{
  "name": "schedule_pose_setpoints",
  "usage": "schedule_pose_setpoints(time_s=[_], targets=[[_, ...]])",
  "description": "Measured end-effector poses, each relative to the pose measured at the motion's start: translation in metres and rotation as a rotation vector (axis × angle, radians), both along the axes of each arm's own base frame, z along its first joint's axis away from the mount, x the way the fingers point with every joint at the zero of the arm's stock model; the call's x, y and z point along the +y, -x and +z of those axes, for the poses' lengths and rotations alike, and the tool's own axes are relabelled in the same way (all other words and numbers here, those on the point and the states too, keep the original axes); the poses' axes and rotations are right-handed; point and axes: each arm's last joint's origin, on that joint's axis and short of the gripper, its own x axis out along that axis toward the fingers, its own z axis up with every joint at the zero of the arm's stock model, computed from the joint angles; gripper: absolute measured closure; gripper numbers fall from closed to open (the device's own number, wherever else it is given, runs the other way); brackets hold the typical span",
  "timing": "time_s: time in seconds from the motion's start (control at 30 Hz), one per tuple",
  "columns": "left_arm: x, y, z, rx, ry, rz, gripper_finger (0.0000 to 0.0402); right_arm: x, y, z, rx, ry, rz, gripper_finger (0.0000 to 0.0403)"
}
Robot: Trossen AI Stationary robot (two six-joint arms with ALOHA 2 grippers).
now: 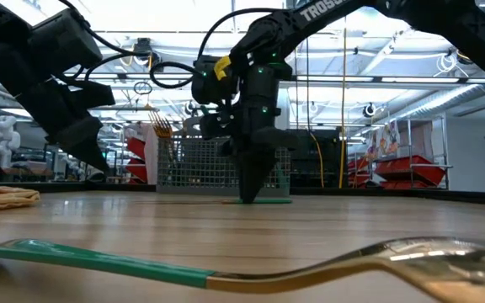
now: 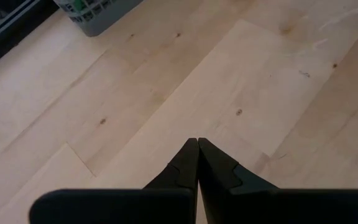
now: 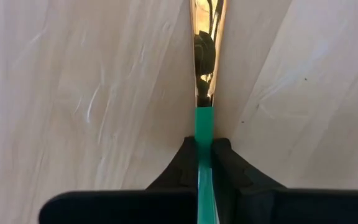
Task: Sort silverware
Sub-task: Put the green table knife into the gray silverware basket
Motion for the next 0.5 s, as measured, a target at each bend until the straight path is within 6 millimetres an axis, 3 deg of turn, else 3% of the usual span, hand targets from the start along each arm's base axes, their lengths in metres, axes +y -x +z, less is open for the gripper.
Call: schedule_pose_setpoints(time_s=[0.2,0.5], targets=[[0.0,0.0,0.0,0.002,0.0,0.0,0.0391,0.004,0.005,0.034,-0.061,0.045,-0.07,0.0402],[0.0,0.0,0.0,0.007,-0.002,-0.003,0.0391,0.014,0.013,0.058,-0.049,0.168,-0.097,0.0403]])
